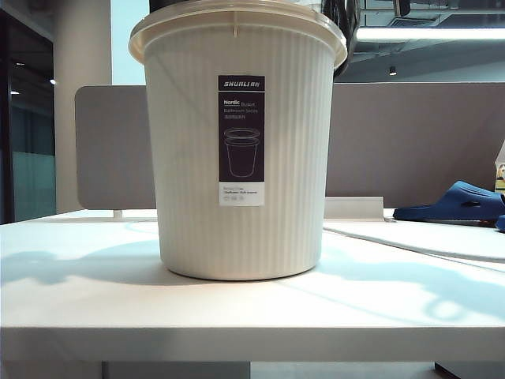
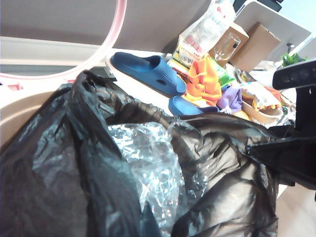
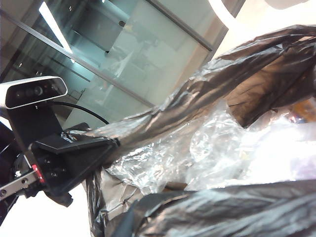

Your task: Open the ring lid of the trash can, pull out the black garbage bag inside, and place it on the table.

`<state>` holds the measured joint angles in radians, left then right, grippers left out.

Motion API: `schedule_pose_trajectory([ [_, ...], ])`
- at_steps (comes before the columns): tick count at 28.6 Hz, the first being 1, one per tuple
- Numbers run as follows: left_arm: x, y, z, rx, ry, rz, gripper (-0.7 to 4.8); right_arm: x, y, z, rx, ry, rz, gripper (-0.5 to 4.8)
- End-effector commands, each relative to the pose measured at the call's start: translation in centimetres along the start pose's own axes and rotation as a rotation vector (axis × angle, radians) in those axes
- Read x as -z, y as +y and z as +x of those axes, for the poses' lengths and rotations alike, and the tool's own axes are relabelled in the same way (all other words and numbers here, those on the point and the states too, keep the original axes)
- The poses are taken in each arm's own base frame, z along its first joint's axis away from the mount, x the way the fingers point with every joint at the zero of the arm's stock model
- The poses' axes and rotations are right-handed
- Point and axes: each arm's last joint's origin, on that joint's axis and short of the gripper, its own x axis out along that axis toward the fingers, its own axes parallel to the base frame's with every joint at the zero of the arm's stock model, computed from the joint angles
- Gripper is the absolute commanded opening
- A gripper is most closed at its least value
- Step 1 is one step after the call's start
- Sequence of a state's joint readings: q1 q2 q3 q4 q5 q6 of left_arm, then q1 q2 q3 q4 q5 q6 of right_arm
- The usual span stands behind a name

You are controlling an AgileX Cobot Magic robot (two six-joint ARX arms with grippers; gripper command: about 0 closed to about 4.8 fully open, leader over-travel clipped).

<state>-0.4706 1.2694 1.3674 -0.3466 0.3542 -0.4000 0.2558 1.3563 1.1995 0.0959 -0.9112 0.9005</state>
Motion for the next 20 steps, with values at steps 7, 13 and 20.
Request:
schedule_pose_trajectory([
  [7,-1.0,-0.6,-0.2,0.042,-0.099,0.041,-0.05,-0.5,0.9,-0.1,-0.039,-0.028,-0.073,-0.05],
  [13,-1.5,-0.8,-0.3,0.065,-0.146,0.051,-0.05,-0.7,1.2,-0.1,-0.053,-0.041,-0.097,-0.06],
  [20,-2.0,-1.1,-0.4,0.091,-0.198,0.048,-0.05,-1.7,2.8,-0.3,-0.084,-0.064,-0.147,-0.06],
])
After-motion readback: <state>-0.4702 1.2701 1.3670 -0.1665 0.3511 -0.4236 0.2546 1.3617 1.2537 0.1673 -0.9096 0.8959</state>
